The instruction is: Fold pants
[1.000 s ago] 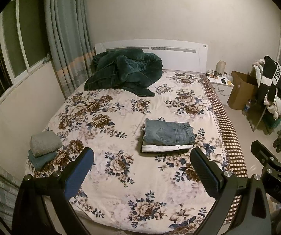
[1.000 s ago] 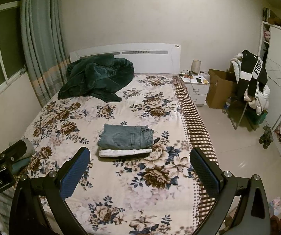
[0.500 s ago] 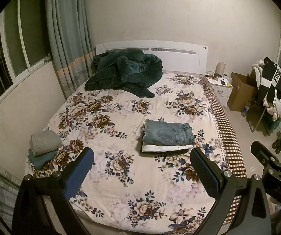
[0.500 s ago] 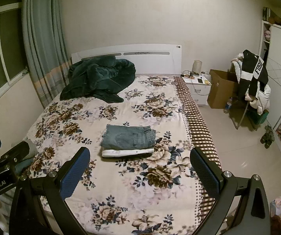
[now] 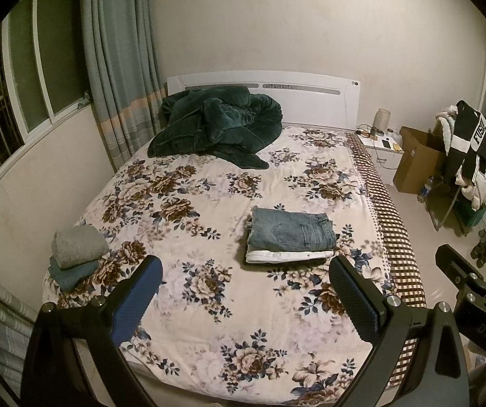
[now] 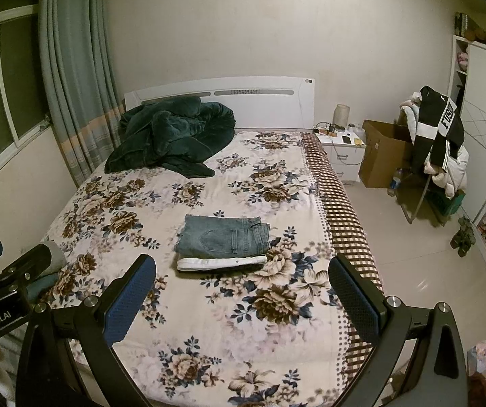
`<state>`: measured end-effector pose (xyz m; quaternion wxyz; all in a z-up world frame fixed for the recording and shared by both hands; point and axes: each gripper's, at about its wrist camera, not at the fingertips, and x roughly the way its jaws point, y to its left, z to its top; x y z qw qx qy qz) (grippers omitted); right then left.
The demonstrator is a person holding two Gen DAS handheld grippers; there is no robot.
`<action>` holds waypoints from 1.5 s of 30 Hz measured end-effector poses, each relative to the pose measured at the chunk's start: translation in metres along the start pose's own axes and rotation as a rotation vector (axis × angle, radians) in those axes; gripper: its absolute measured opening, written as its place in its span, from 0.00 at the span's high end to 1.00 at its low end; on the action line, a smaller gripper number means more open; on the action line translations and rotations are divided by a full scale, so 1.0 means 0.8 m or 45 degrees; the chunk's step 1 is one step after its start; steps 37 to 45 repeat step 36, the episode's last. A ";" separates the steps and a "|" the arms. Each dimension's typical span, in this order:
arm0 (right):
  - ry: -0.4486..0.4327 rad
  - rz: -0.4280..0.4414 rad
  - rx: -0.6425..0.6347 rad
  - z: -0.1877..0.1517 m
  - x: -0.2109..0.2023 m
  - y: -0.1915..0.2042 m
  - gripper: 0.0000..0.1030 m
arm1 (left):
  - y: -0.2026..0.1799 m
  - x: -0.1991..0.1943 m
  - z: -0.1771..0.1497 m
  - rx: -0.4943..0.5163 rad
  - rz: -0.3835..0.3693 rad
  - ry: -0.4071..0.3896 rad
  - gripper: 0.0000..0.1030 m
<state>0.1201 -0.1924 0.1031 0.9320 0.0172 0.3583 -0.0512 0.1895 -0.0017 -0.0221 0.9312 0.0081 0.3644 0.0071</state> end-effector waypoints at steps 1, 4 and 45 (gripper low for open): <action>0.001 0.002 0.001 0.000 0.000 0.000 0.00 | 0.000 0.000 0.000 0.003 0.002 0.000 0.02; -0.001 0.000 0.001 -0.001 -0.001 0.000 0.00 | 0.000 0.000 -0.001 0.001 0.000 0.001 0.02; 0.004 0.012 0.009 -0.003 0.003 0.011 0.00 | 0.008 -0.006 -0.004 -0.008 0.008 -0.016 0.02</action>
